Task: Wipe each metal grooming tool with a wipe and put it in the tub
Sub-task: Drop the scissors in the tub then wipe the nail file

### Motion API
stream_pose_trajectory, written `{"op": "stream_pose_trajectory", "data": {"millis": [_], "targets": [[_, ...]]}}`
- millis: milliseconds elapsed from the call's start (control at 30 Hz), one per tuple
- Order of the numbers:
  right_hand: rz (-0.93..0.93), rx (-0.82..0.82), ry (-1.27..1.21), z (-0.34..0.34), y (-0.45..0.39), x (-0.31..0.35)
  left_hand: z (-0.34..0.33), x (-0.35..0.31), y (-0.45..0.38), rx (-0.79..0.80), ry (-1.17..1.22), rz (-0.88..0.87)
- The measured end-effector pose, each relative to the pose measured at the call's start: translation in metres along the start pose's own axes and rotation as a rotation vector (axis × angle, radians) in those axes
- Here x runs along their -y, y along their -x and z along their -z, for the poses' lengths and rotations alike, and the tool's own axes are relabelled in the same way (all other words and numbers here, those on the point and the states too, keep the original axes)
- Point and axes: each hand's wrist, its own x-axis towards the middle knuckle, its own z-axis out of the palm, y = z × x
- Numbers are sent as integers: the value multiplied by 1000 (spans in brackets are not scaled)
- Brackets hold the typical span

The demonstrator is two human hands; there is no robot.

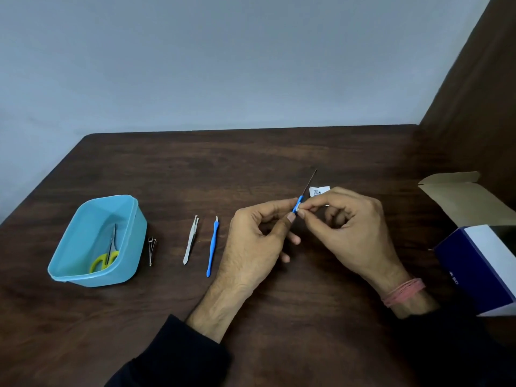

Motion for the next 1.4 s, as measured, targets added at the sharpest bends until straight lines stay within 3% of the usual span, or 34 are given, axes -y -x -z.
{"op": "stream_pose_trajectory", "data": {"millis": [433, 800, 1067, 1400], "targets": [[-10, 13, -55, 2, -1, 3, 3, -4, -1, -79, 78, 62], [-47, 49, -96, 0, 1, 1, 2, 2, -1, -45, -79, -5], [-1, -2, -92, 0, 2, 3, 5, 1, -3, -122, -17, 52], [54, 35, -55, -2, 1, -4, 5, -1, -1, -90, -31, 27]]}}
